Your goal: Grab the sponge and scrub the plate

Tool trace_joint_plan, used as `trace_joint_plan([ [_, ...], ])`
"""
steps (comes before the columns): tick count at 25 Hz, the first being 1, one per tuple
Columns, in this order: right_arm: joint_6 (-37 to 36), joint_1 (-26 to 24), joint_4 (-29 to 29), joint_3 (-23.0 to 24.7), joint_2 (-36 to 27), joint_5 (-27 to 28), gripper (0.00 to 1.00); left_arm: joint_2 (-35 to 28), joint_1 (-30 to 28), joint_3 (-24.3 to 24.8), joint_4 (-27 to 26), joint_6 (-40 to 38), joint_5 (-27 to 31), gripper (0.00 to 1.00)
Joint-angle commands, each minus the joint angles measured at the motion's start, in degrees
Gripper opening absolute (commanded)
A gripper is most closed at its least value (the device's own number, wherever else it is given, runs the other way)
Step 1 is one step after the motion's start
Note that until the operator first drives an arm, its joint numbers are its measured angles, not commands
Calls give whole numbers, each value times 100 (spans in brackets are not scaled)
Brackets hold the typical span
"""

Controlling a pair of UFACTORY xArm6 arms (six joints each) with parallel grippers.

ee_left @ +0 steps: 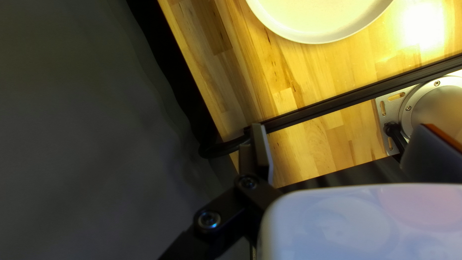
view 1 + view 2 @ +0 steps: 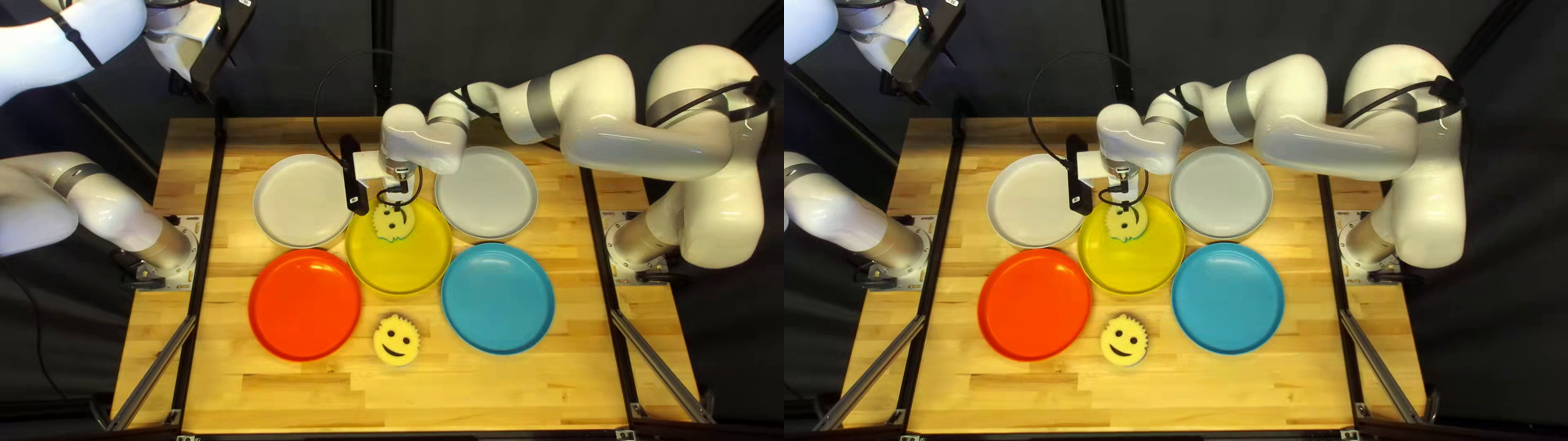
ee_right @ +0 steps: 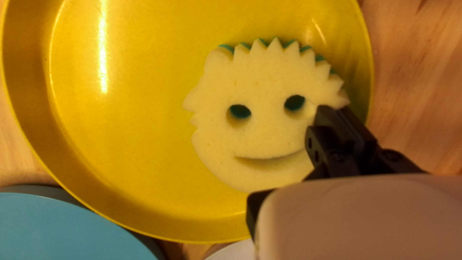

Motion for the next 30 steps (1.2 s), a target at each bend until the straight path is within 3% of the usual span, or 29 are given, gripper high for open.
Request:
trace_joint_plan([
  [1, -14, 31, -23, -76, 18, 69, 0, 0, 0, 0, 0, 0, 0, 100],
  [12, 278, 424, -200, -459, 245, 196, 0, 0, 0, 0, 0, 0, 0, 100],
  [24, 80, 87, -162, -791, 500, 344, 0, 0, 0, 0, 0, 0, 0, 100],
  [30, 259, 272, -229, -873, 526, 368, 0, 0, 0, 0, 0, 0, 0, 100],
])
